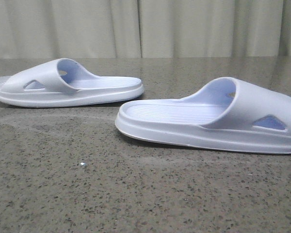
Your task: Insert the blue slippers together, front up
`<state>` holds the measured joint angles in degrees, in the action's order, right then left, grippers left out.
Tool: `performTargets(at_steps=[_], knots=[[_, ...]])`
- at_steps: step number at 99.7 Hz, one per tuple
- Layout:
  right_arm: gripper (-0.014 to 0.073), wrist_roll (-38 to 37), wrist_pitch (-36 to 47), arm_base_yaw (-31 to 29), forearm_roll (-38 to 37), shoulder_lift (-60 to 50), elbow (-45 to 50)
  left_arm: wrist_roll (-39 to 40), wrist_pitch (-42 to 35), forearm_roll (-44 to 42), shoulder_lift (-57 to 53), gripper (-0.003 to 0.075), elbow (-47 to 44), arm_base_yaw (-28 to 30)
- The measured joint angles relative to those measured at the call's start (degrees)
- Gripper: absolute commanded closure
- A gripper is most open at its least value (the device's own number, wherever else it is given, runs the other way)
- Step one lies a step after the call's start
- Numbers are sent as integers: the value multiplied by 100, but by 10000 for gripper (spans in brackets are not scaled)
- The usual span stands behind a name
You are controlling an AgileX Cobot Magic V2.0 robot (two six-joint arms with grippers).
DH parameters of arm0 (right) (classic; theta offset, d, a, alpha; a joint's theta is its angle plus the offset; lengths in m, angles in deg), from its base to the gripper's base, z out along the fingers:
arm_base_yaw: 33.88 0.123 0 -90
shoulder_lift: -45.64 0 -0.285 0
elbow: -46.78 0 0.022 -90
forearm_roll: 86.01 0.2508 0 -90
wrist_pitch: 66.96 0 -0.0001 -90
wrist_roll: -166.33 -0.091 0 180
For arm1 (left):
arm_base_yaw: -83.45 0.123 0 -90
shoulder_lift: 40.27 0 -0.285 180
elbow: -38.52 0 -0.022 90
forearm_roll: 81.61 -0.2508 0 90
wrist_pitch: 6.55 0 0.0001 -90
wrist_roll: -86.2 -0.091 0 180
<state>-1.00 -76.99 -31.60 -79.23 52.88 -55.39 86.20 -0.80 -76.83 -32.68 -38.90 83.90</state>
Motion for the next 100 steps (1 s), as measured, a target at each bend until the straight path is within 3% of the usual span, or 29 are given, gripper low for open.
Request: performTargets(at_steps=[100], knots=[[672,0,66,0,0,0,0,0,0,0,0,705,0,0]])
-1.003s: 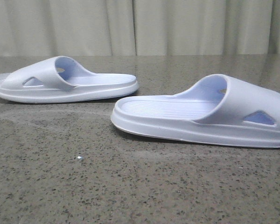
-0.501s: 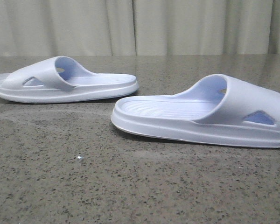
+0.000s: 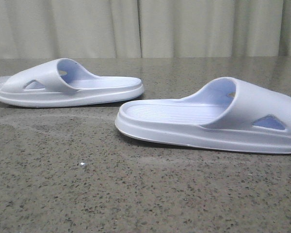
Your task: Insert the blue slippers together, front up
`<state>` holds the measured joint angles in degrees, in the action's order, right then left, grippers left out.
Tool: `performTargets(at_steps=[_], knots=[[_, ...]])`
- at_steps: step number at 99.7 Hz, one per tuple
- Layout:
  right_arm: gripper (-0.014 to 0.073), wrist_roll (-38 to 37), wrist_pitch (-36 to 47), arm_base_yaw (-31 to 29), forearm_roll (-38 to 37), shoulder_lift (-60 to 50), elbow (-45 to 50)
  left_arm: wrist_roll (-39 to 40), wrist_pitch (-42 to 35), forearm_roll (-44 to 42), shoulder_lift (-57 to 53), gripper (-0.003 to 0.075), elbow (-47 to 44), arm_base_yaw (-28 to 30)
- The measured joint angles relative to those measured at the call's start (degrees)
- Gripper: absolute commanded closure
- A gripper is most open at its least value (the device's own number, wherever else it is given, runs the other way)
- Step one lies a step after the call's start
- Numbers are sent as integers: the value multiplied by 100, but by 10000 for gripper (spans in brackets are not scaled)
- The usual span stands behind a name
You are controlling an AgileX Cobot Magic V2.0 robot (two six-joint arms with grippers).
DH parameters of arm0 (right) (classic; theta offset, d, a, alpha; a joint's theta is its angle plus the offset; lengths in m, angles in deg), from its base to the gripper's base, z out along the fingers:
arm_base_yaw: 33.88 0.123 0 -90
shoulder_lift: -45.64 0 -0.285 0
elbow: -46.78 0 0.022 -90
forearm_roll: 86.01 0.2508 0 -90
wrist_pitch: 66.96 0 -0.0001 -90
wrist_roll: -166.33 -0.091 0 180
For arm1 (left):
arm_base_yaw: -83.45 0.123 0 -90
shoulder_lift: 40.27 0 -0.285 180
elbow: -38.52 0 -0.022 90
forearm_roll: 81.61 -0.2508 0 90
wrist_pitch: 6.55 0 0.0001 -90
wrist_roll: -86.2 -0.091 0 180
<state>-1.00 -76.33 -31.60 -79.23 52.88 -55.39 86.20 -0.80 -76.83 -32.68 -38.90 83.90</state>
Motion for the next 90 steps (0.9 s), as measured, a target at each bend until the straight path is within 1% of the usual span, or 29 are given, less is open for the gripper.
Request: performTargets(at_steps=[17,26,36,45,61,73,83,90], knots=[[672,0,120,0,0,0,0,0,0,0,0,705,0,0],[672,0,295,0,210,0,0,0,0,0,0,705,0,0],[672,0,375,0,722,0,0,0,-10,26,0,705,0,0],[672,0,431,0,1159,0,0,0,-90,263,0,705,0,0],[672,0,475,0,1656,0,0,0,-297,707,0,705,0,0],[672,0,495,0,2280,0,0,0,-430,946,0,705,0,0],[672,0,532,0,2893,0,0,0,-475,1429,0,705,0,0],[672,0,532,0,3306,0,0,0,-575,2051,0,705,0,0]])
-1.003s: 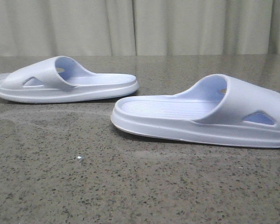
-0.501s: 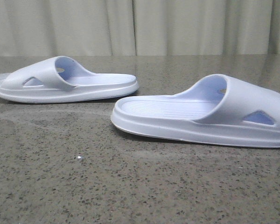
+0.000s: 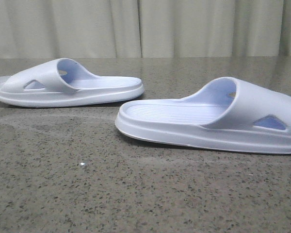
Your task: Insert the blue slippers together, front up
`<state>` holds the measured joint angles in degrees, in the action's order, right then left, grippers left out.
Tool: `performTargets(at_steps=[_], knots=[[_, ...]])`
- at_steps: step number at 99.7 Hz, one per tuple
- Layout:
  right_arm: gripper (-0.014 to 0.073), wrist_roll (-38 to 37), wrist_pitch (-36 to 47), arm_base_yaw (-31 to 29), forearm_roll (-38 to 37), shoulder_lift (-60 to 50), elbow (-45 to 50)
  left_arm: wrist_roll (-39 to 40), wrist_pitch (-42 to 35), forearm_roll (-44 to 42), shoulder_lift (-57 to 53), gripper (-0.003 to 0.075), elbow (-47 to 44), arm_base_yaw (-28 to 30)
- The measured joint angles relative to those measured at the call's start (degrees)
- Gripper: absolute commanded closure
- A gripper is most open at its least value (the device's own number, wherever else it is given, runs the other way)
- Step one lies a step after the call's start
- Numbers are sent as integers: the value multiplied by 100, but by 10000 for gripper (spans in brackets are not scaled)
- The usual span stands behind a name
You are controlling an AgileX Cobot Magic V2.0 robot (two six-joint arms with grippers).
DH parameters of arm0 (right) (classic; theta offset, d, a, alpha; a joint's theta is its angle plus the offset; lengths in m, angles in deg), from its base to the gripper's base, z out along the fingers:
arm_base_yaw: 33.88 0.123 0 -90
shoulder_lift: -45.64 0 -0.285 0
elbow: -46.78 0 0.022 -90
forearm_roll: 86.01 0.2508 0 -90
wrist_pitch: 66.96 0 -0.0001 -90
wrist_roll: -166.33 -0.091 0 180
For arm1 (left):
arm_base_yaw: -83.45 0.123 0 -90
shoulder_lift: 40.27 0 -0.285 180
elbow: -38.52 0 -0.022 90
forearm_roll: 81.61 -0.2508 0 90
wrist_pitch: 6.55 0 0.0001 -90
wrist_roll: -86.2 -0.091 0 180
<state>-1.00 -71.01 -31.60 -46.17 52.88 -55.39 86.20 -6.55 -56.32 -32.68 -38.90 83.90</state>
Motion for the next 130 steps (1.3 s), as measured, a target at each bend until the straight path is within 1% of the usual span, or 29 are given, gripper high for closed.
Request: performTargets(at_steps=[5,10,15,20,27,34,40,54,63,72,76,82,87,89,90,93,94,96,101,106,130], knots=[[672,0,-42,0,151,0,0,0,-53,615,0,705,0,0],[671,0,-164,0,224,0,-11,0,-81,1046,0,705,11,0],[671,0,-318,0,250,0,-60,0,-55,1250,0,705,37,0],[671,0,-444,0,250,32,-182,0,89,1266,0,705,111,0],[671,0,-581,0,234,305,-457,0,423,1060,12,705,356,0],[671,0,-750,0,71,820,-817,0,769,693,219,705,728,0],[671,-10,-991,0,-219,1440,-1169,0,1103,294,588,705,1120,0],[672,-10,-1877,0,-811,2965,-2079,0,2014,-450,1626,705,1993,0],[671,-10,-2397,0,-1001,3715,-2496,0,2496,-636,2200,704,2385,0],[664,10,-2677,0,-1063,4136,-2700,-31,2731,-679,2587,697,2587,0],[643,26,-2756,0,-1075,4217,-2743,-95,2795,-679,2679,673,2637,0],[570,26,-2852,0,-1097,4254,-2768,-307,2848,-562,2782,611,2688,0],[482,26,-2933,0,-1097,4254,-2790,-505,2857,-369,2810,522,2689,0],[440,26,-2944,0,-1097,4254,-2790,-581,2869,-272,2825,498,2698,0],[426,26,-2960,0,-1097,4254,-2790,-608,2875,-238,2837,472,2698,0],[357,26,-2977,0,-1097,4254,-2790,-700,2873,-103,2859,421,2698,0],[344,26,-2988,0,-1097,4254,-2790,-741,2873,-34,2860,396,2698,0],[310,26,-2986,0,-1097,4254,-2790,-788,2873,51,2870,373,2698,0],[257,26,-2986,0,-1106,4254,-2790,-850,2873,231,2907,297,2713,0],[253,26,-2986,0,-1106,4254,-2790,-890,2873,357,2965,271,2712,0],[255,26,-2792,0,-1106,4457,-2811,-937,2873,647,3107,274,2716,0]])
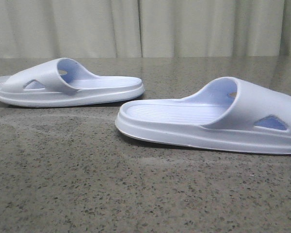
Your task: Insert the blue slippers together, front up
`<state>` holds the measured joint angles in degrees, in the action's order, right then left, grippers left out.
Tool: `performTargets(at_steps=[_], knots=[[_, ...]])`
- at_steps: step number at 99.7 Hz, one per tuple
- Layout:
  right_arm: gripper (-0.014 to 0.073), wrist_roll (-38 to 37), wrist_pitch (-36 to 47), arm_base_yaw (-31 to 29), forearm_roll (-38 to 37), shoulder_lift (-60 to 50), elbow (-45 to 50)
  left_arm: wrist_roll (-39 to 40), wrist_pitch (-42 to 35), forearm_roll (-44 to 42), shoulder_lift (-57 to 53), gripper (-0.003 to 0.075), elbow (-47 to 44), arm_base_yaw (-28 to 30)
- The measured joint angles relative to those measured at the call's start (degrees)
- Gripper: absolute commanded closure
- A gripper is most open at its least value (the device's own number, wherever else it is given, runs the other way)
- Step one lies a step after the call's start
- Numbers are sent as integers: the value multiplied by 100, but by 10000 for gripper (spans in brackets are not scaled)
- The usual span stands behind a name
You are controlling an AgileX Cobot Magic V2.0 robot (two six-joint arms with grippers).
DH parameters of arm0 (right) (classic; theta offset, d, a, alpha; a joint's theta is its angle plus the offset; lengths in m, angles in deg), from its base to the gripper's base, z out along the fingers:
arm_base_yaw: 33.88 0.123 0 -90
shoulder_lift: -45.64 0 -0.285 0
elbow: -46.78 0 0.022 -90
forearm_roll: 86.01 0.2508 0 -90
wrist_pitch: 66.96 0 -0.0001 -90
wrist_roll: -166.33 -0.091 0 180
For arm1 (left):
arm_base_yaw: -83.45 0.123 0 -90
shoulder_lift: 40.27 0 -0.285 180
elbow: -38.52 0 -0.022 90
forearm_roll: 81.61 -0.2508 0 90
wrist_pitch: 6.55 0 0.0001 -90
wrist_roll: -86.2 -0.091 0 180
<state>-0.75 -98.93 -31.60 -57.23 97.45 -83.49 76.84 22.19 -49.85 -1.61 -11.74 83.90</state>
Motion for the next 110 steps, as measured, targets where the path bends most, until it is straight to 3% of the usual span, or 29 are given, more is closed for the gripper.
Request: performTargets(at_steps=[44,80,85,90,98,110], knots=[[267,175,35,-55,40,1370,-539,-23,45,31,0,274,9,0],[320,2033,-1482,-999,1512,2343,-1047,-69,96,31,0,274,9,0],[355,2150,-1608,-1065,1560,2423,-1056,-69,120,31,0,274,9,0],[449,2250,-1694,-1087,1621,2465,-1070,-69,138,31,0,274,9,0],[694,2339,-1770,-1114,1694,2478,-1070,-69,160,59,0,274,9,0],[693,2359,-1795,-1114,1833,2478,-1105,-79,169,207,27,274,9,0]])
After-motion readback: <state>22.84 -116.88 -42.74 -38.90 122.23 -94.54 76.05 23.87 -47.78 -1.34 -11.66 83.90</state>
